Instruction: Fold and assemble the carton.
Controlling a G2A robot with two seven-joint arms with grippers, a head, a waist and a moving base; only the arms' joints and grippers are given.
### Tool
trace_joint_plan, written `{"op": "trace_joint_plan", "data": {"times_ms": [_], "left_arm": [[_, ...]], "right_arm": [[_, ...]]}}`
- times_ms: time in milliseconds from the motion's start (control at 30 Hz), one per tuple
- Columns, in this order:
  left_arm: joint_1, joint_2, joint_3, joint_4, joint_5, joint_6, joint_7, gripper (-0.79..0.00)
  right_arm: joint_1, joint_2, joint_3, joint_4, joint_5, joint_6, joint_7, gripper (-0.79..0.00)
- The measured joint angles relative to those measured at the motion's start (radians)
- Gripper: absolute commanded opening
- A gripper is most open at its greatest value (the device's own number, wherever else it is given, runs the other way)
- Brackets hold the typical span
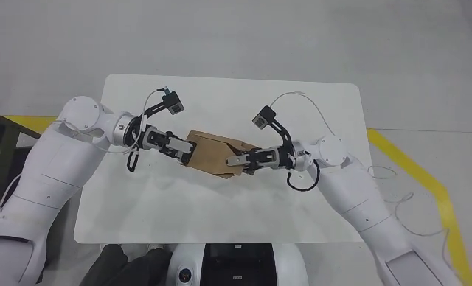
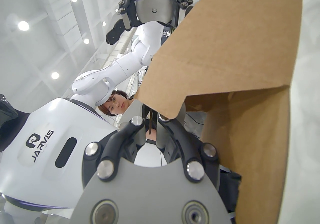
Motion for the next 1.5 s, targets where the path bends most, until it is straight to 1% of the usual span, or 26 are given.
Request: {"op": "trace_joint_plan", "data": {"times_ms": [167,267,467,700,733,800,900,967,1033,1200,1300,1500], "left_arm": [[-0.017,-0.001,0.0,0.05,-0.005,-0.019,0.0,0.0],[-0.023,-0.004,0.003,0.062,-0.013,-0.022,0.0,0.0],[-0.027,-0.011,0.025,0.054,-0.034,-0.015,0.0,0.0],[-0.029,-0.011,0.038,0.056,-0.086,-0.008,0.0,0.0],[-0.03,-0.011,0.039,0.057,-0.092,-0.008,0.0,-0.012],[-0.033,-0.01,0.043,0.059,-0.102,-0.008,0.0,-0.126],[-0.036,-0.01,0.049,0.062,-0.113,-0.009,0.0,-0.391],[-0.037,-0.009,0.053,0.064,-0.121,-0.008,0.0,-0.44],[-0.04,-0.009,0.057,0.064,-0.127,-0.006,0.0,-0.468],[-0.045,-0.01,0.063,0.067,-0.155,-0.007,0.0,-0.48],[-0.046,-0.009,0.062,0.07,-0.166,-0.007,0.0,-0.505],[-0.049,-0.006,0.071,0.064,-0.149,-0.002,0.0,-0.508]], "right_arm": [[0.008,-0.003,-0.008,0.01,0.02,0.002,0.043,-0.785],[0.01,-0.006,-0.013,0.009,0.023,-0.003,0.053,-0.785],[0.016,-0.015,-0.028,0.026,0.031,-0.023,0.039,-0.785],[0.021,-0.023,-0.03,0.049,0.05,-0.055,0.022,-0.785],[0.022,-0.024,-0.029,0.052,0.052,-0.057,0.021,-0.785],[0.023,-0.025,-0.027,0.057,0.057,-0.064,0.02,-0.785],[0.022,-0.027,-0.023,0.061,0.065,-0.072,0.022,-0.785],[0.021,-0.028,-0.021,0.063,0.071,-0.074,0.023,-0.785],[0.02,-0.028,-0.019,0.063,0.073,-0.075,0.024,-0.785],[0.019,-0.03,-0.017,0.065,0.072,-0.073,0.026,-0.785],[0.018,-0.03,-0.014,0.068,0.067,-0.07,0.024,-0.785],[0.016,-0.031,-0.011,0.067,0.059,-0.061,0.024,-0.785]]}}
